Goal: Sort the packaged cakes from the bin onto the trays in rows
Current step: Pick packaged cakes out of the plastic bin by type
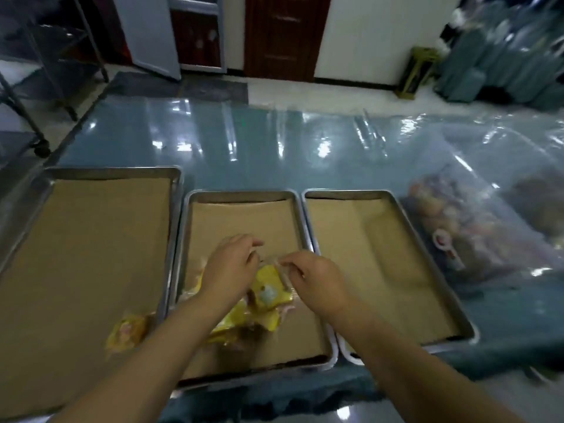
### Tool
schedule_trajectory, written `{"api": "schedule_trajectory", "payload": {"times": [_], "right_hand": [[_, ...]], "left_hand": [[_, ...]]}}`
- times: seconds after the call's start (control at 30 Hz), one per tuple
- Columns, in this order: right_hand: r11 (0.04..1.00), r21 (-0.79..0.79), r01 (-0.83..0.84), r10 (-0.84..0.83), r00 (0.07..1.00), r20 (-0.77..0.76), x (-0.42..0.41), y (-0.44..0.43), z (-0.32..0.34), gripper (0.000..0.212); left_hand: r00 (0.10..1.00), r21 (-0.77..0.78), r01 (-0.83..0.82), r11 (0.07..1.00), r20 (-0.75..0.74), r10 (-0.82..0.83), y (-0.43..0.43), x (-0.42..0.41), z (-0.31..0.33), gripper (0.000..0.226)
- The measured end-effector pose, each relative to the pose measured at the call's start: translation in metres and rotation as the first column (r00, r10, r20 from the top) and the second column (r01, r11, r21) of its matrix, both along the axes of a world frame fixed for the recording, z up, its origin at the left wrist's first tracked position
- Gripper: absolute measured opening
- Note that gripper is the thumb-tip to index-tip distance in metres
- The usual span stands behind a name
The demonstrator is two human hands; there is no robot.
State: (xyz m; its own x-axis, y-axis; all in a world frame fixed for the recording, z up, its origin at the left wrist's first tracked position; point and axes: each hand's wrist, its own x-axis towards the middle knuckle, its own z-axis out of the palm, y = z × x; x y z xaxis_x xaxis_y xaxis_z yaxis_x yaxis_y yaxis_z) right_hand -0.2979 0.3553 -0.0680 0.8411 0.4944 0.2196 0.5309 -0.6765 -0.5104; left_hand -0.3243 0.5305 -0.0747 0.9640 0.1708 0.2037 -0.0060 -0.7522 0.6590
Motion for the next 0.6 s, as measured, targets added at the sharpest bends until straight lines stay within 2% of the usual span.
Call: {"api": "schedule_trajectory", "payload": {"times": [0.2,0.3,0.47,0.6], "right_hand": [[0.968,0.022,0.249,-0.249,0.968,-0.003,0.015,-0.167,0.019,0.02],[0.947,-0.006,0.321,-0.32,0.944,0.077,0.021,-0.251,0.033,0.019],[0.917,0.036,0.396,-0.393,0.889,0.233,0.03,-0.363,0.063,0.016],[0.906,0.115,0.407,-0.42,0.839,0.345,0.043,-0.422,0.08,0.018]], "left_hand": [[0.964,0.006,0.26,0.966,0.06,-0.26,-0.166,0.047,0.024,0.023],[0.933,-0.019,0.347,0.938,0.108,-0.343,-0.25,0.063,0.036,0.022],[0.897,-0.066,0.414,0.908,0.199,-0.395,-0.371,0.087,0.059,0.022],[0.895,-0.118,0.406,0.906,0.249,-0.369,-0.429,0.104,0.074,0.021]]}}
